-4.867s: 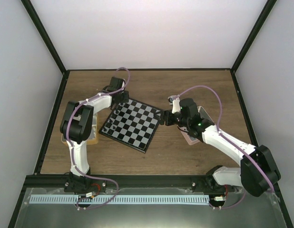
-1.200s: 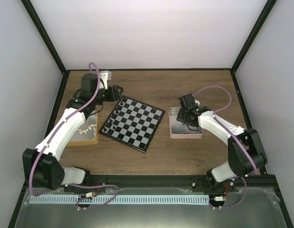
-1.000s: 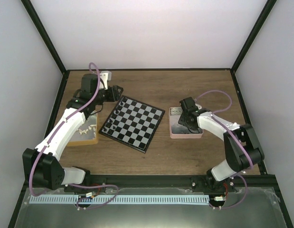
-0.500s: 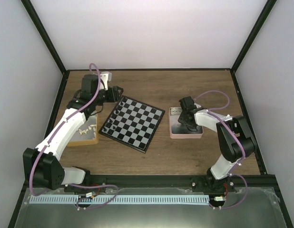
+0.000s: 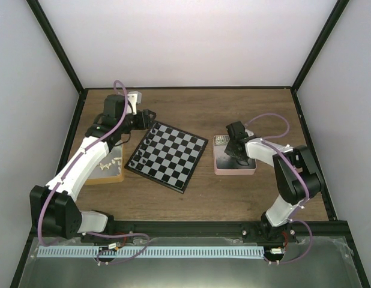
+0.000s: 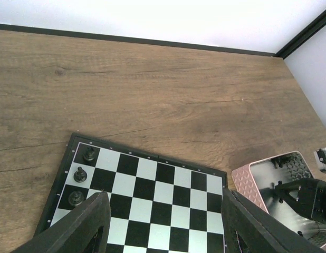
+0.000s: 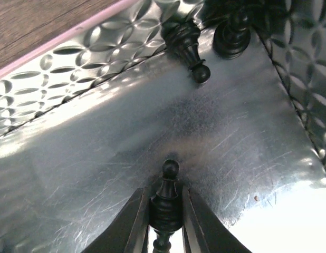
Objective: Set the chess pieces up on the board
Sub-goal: Pick up the chess piece from the storage box.
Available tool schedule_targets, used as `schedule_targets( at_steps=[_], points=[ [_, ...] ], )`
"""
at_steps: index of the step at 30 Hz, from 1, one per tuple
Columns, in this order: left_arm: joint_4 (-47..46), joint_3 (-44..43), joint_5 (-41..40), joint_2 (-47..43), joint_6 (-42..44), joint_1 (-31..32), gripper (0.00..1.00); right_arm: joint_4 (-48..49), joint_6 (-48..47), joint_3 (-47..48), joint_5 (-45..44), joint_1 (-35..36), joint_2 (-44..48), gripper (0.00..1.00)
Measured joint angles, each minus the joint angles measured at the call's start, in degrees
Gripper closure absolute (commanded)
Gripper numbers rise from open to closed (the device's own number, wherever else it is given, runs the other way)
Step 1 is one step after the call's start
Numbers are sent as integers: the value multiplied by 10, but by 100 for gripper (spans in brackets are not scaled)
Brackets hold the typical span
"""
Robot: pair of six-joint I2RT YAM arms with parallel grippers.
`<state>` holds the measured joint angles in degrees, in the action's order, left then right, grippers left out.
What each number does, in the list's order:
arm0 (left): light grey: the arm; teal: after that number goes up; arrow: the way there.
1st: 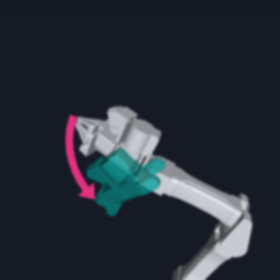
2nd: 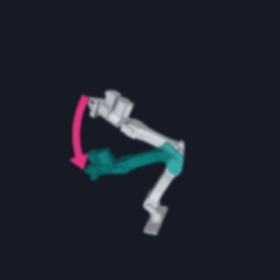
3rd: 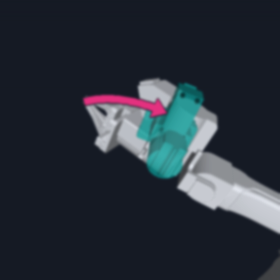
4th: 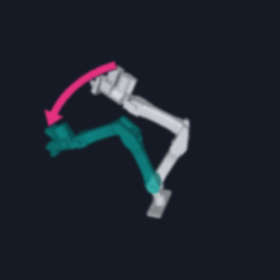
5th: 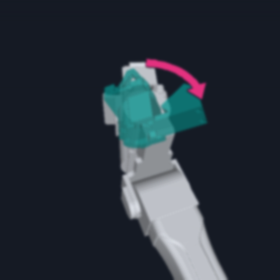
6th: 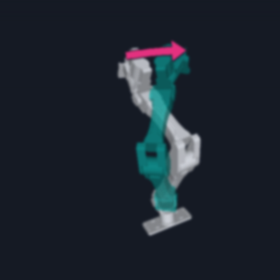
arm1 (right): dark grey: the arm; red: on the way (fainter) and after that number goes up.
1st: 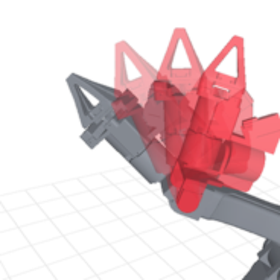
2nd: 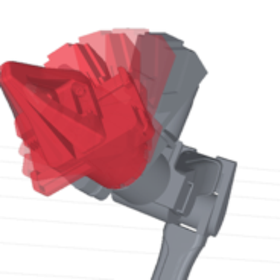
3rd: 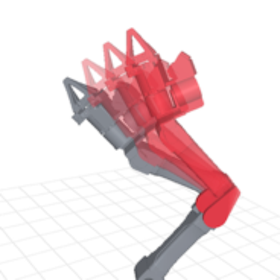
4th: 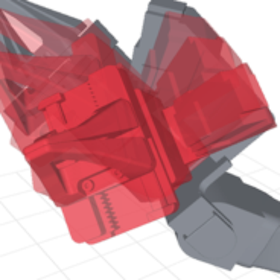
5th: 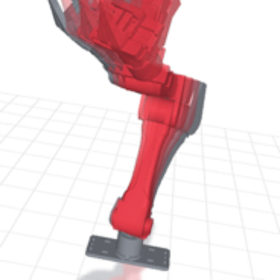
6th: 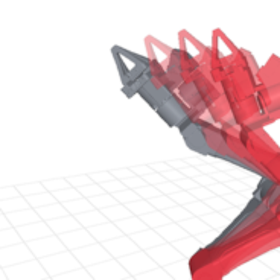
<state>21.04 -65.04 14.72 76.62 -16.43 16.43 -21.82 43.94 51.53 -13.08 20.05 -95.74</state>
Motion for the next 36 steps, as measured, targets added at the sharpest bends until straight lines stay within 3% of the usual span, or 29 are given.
schedule_targets(
  at_steps=[8,15,22,31,36],
  points=[
    [-21,3,49,0,-2,0,36,35,-53,-21,67,0,92,88],
    [-92,36,180,-15,-55,2,36,171,-149,-37,291,25,216,88],
    [-200,58,350,-3,-182,25,37,295,-213,-45,499,84,242,87],
    [-240,63,450,22,-256,65,49,317,-275,-6,615,107,210,88],
    [-238,64,466,25,-254,79,62,304,-294,14,638,113,194,88]
  ],
)
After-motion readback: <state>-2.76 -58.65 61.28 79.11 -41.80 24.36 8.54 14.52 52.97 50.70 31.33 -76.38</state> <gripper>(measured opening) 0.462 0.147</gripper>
